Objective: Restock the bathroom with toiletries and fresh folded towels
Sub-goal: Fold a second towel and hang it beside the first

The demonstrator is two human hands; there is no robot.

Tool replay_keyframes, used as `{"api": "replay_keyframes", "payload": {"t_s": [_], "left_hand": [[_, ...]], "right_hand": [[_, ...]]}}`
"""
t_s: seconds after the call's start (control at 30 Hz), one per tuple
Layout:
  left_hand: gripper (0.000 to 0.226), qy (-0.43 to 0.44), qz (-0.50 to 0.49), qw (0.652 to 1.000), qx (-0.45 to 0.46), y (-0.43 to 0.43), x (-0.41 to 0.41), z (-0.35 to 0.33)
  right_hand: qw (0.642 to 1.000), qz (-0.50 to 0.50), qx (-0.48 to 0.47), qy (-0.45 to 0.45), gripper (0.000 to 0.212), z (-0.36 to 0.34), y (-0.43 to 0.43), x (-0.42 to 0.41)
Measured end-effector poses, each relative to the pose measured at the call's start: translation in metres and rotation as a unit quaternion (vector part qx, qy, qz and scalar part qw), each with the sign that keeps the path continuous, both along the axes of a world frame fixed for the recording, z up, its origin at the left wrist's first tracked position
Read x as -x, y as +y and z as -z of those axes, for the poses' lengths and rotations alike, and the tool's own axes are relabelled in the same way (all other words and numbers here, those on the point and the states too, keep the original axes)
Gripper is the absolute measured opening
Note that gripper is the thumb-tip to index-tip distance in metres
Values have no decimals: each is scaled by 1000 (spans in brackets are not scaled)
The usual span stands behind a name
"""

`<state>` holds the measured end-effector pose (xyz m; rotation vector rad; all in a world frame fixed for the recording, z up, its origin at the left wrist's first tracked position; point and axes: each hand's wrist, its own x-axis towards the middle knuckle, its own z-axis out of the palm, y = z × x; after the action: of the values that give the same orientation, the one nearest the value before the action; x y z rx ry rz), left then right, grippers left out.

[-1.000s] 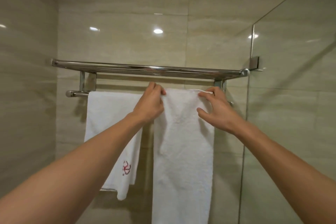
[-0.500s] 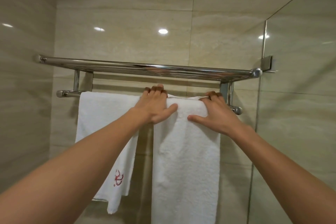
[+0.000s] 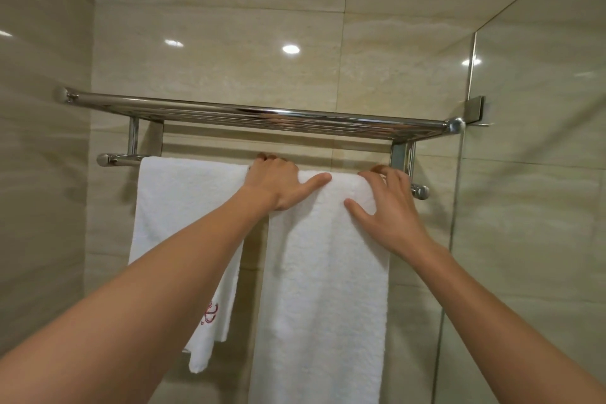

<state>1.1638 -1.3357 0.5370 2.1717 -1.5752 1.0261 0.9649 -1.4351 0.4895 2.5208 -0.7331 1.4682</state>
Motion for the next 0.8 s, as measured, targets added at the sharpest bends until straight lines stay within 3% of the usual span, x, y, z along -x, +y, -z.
{"api": "replay_keyframes", "payload": {"t_s": [0.13,0.27,0.4,0.53,0.8], "left_hand": [[97,35,7,999,-36,-1,2,-6],[103,16,-20,998,-65,1,7,-11],[98,36,-40,995,-79,3,10,-10],[103,66,-46,993,-86,4,12,-11],[83,85,-5,991,102,7,17,10]], "right_hand": [[996,-39,2,-78,46,26,12,8],[978,-70,-66,-184,52,61,22,5],[943,-148,-242,-172,76,90,26,3],[946,-150,-255,-130,90,97,38,1],[942,-175,-232,-166,75,90,52,-3]]}}
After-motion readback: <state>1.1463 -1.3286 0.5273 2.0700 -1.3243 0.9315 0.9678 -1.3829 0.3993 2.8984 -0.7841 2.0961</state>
